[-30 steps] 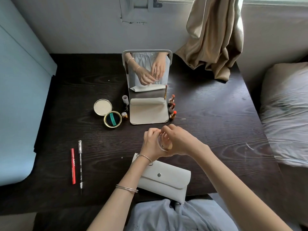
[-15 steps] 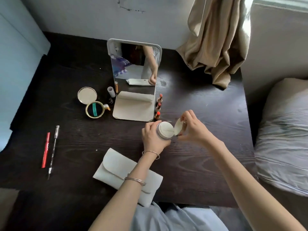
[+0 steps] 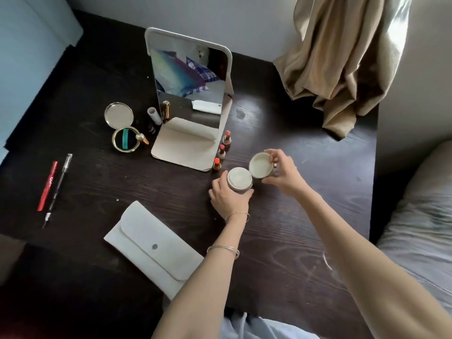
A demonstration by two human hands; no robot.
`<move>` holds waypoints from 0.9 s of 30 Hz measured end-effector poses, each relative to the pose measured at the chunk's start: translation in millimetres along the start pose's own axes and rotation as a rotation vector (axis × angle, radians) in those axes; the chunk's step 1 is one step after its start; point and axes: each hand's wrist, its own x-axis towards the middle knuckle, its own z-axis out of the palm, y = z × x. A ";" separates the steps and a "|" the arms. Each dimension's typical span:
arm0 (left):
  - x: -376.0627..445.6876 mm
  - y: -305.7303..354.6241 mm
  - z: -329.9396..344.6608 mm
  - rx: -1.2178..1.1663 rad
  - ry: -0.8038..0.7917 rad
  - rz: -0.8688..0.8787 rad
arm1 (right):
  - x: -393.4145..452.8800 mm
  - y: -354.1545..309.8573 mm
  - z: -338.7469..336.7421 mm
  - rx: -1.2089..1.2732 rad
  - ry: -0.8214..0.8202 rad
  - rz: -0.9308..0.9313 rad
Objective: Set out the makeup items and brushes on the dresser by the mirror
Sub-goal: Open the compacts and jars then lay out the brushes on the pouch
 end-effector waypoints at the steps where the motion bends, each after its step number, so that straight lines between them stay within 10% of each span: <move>1: 0.0 1.0 2.9 -0.010 0.017 -0.015 | 2.0 2.5 1.7 0.001 -0.005 0.009; 27: 2.6 6.7 17.3 -0.043 0.124 -0.132 | 21.0 18.2 15.0 -0.174 -0.008 0.074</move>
